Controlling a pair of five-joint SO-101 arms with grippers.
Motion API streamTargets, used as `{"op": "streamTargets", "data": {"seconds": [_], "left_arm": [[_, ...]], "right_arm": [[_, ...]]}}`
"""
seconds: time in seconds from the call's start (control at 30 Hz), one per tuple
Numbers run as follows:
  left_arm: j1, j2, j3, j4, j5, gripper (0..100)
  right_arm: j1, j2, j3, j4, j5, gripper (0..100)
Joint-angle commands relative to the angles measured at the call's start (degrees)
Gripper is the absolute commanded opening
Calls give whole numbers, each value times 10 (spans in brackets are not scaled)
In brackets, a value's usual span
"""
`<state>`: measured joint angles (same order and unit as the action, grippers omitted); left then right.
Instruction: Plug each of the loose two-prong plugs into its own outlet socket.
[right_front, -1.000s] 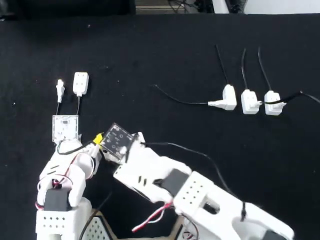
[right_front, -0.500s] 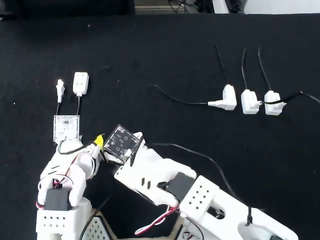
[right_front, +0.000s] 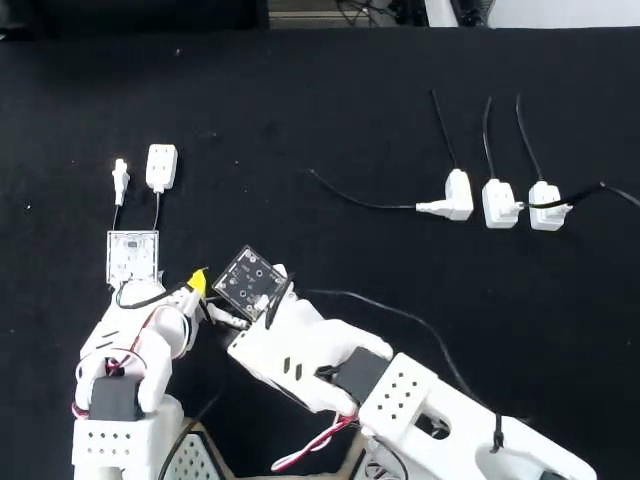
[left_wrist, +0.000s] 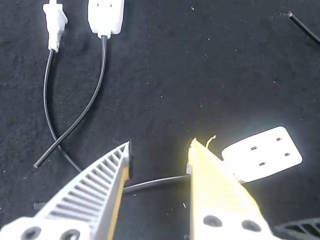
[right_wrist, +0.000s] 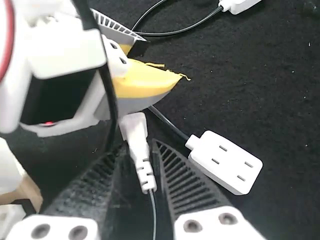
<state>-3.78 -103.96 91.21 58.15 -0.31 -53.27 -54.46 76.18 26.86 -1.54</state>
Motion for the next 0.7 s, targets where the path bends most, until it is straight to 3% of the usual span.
{"op": "streamTargets", "data": {"seconds": [0.0,0.67], "left_arm": [[7,5,-2,2,-5,192],[7,5,-4,3,-5,191]], "right_arm": [[0,-32,-10,-25,-6,11],[0,-86,0,23,-5,11]]}}
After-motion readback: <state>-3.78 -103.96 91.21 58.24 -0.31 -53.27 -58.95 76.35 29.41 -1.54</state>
